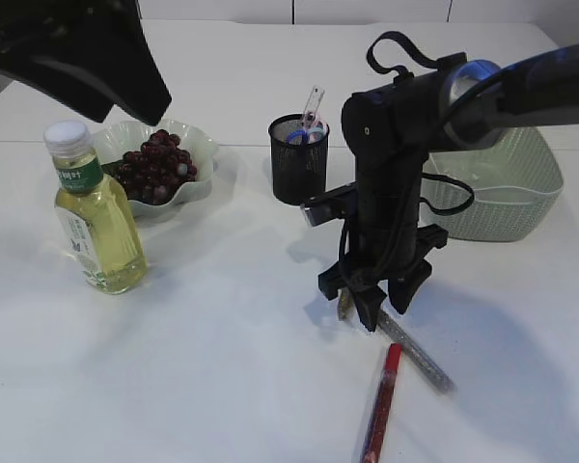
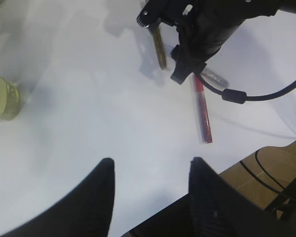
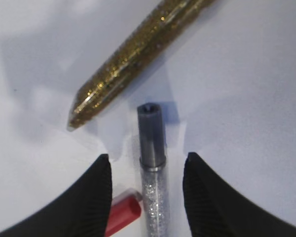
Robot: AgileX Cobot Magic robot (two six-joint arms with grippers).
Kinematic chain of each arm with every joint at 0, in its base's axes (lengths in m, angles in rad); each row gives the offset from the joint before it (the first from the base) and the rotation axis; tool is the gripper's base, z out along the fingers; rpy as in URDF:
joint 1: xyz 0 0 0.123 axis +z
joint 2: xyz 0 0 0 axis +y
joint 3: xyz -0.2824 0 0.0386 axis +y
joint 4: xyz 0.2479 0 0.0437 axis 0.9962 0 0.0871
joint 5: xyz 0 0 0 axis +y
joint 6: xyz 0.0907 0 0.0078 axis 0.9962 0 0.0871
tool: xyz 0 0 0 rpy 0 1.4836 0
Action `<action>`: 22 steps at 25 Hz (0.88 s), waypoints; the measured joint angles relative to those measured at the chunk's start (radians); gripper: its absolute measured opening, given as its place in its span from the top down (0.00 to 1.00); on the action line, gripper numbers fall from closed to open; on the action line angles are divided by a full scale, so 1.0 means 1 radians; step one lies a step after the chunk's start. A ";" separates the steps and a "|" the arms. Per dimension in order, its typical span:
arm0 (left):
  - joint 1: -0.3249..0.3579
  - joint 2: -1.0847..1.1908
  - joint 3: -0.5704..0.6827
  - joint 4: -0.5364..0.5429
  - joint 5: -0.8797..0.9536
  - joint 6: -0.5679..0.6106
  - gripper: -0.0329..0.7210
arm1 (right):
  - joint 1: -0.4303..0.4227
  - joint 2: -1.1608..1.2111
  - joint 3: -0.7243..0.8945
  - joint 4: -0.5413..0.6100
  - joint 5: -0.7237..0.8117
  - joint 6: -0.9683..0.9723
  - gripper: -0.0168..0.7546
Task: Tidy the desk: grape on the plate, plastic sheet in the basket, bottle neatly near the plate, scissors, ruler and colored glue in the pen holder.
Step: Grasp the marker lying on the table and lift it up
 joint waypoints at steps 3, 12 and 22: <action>0.000 0.000 0.000 0.000 0.000 0.000 0.48 | 0.000 0.005 0.000 0.000 0.000 0.000 0.49; 0.000 0.000 0.000 0.000 0.000 0.000 0.49 | 0.000 0.013 0.000 0.000 0.000 0.000 0.49; 0.000 0.000 0.000 0.000 0.000 0.000 0.49 | 0.000 0.013 0.000 0.000 0.000 0.000 0.49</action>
